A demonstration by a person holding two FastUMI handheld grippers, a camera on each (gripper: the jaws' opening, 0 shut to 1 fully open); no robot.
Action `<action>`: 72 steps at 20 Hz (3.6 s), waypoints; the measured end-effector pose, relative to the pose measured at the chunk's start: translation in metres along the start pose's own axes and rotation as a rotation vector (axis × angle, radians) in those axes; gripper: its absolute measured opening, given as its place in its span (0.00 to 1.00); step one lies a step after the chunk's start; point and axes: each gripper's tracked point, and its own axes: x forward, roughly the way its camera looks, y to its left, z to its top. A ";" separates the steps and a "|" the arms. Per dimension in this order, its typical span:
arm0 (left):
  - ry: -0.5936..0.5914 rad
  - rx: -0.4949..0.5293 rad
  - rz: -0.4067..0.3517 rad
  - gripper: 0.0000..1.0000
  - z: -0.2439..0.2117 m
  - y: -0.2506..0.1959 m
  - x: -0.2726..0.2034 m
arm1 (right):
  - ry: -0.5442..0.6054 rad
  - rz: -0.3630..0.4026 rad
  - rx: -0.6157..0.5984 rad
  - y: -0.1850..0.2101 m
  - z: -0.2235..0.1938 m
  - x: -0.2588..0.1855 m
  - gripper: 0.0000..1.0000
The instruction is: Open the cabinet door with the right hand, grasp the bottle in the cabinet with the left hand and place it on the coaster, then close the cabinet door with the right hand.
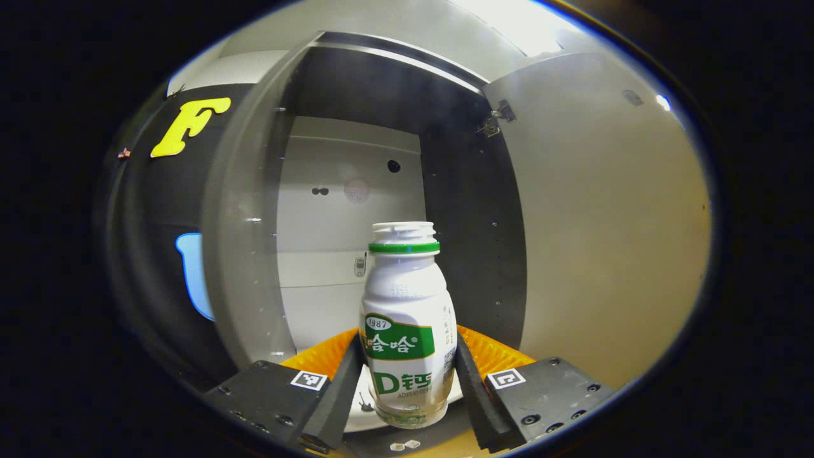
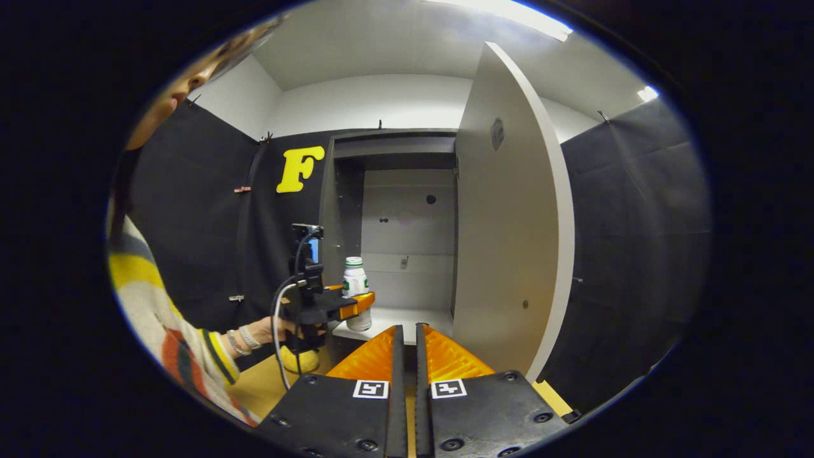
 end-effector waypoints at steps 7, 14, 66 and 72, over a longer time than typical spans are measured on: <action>0.050 0.000 0.147 0.77 -0.028 0.012 -0.097 | 0.045 0.232 -0.020 0.045 -0.023 0.018 0.09; 0.094 -0.053 0.444 0.77 -0.053 0.008 -0.209 | 0.102 0.485 -0.049 0.073 -0.054 0.023 0.46; 0.077 0.059 0.489 0.98 -0.268 -0.009 -0.268 | 0.328 0.416 -0.038 0.108 -0.269 0.058 0.98; 0.006 0.038 0.435 0.98 -0.157 -0.018 -0.264 | 0.191 0.420 0.040 0.101 -0.166 0.048 0.98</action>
